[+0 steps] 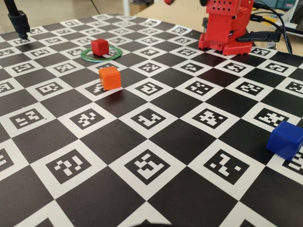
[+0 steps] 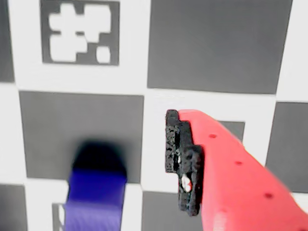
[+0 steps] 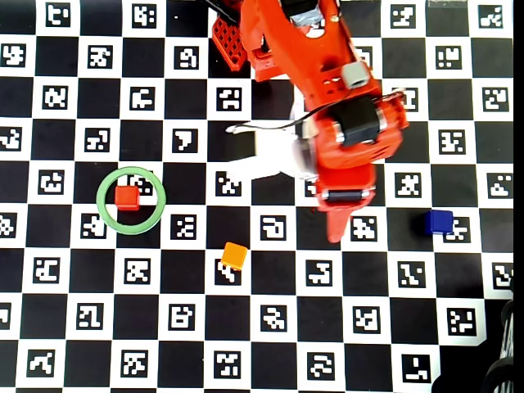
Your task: Grab the red cube then put it in the green circle then put the blue cube on top and finally the orange cube on top
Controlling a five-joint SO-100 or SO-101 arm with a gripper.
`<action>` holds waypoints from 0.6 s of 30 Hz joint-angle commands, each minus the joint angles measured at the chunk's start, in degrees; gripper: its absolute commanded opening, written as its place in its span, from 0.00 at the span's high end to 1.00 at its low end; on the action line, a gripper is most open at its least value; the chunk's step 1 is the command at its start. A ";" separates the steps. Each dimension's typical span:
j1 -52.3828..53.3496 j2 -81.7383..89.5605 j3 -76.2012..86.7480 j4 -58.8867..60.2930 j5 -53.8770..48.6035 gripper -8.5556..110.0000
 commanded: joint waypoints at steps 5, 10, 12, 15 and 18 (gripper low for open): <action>-8.79 -4.48 -11.07 4.22 6.77 0.60; -13.27 -9.23 -17.14 4.66 10.28 0.60; -14.68 -11.60 -19.60 4.83 12.57 0.59; -16.96 -15.29 -23.29 5.10 15.12 0.60; -18.98 -18.37 -26.81 4.31 17.93 0.60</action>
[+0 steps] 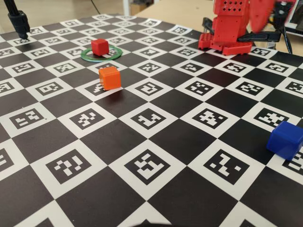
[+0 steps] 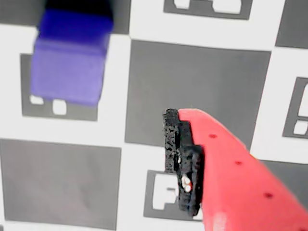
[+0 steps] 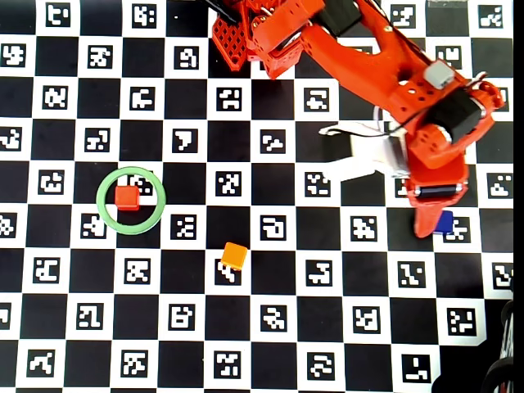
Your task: Grab the red cube then put it in the green circle then put the blue cube on top and finally the orange cube on top
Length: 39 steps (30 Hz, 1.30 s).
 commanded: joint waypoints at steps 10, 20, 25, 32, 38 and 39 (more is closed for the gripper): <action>-5.71 -8.70 -16.26 -0.18 9.32 0.60; -3.43 -16.87 -20.30 -5.01 12.13 0.60; -3.69 -20.04 -20.74 -6.59 12.66 0.60; -4.31 -22.85 -20.74 -8.44 13.01 0.60; -4.66 -23.99 -19.42 -10.11 12.83 0.59; -4.66 -24.08 -18.72 -10.55 12.74 0.59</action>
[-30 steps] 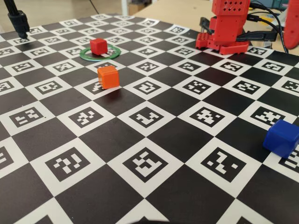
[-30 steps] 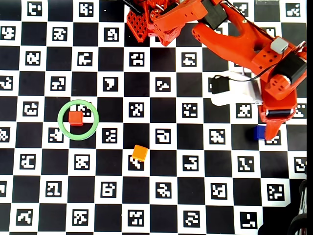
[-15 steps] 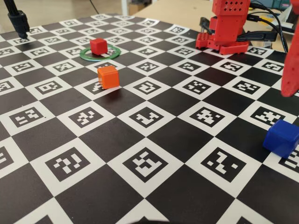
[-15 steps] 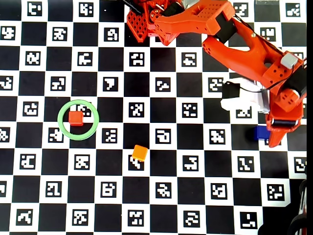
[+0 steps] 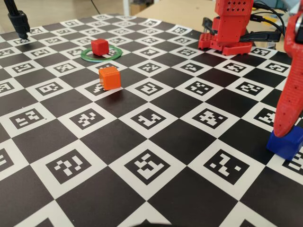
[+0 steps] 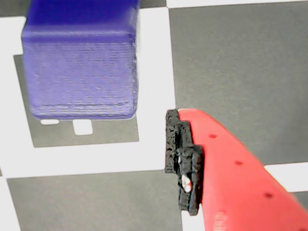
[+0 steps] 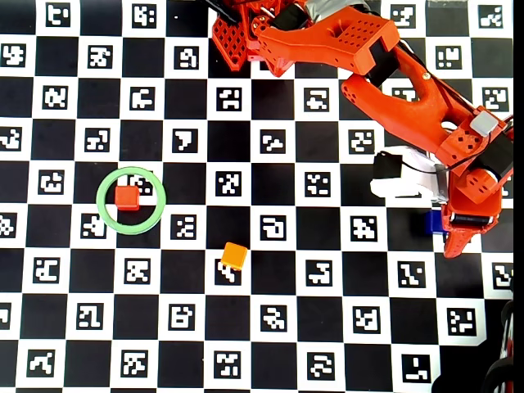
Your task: Grab the red cube then put it in the green circle then put the blue cube on top and finally the orange cube on top
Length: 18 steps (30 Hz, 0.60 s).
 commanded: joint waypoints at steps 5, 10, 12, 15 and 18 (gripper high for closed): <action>-0.35 2.64 1.85 -3.34 0.00 0.59; -0.35 2.55 4.75 -5.19 -0.35 0.59; -0.35 2.55 5.54 -5.62 -0.62 0.59; -0.18 2.55 7.21 -6.50 -0.62 0.59; 0.00 2.46 8.96 -7.56 -0.62 0.59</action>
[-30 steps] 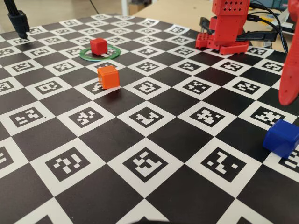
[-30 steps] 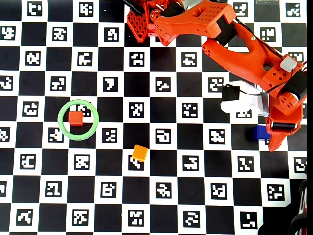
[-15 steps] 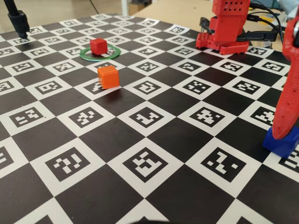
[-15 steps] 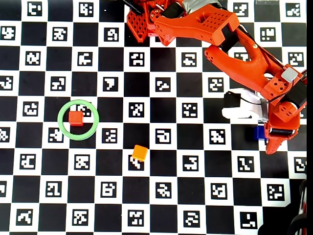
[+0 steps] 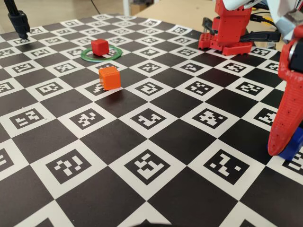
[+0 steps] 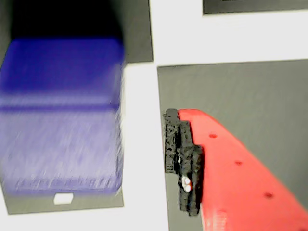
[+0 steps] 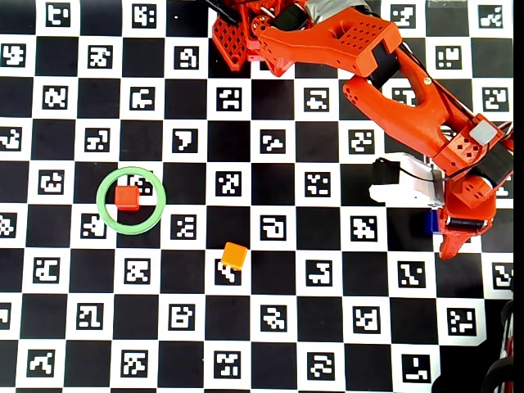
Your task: Grab the red cube then put it in the green circle then put the blue cube on top and finally the orange cube on top
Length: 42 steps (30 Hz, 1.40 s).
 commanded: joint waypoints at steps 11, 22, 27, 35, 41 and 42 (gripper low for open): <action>0.44 2.64 1.23 -3.60 -0.97 0.59; 0.79 2.64 1.05 -4.31 -2.11 0.59; 1.05 2.72 1.05 -4.39 -4.04 0.59; 1.23 2.72 1.05 -4.04 -7.65 0.59; 1.32 2.72 1.05 -4.04 -8.00 0.59; 1.32 2.72 1.05 -4.13 -8.09 0.59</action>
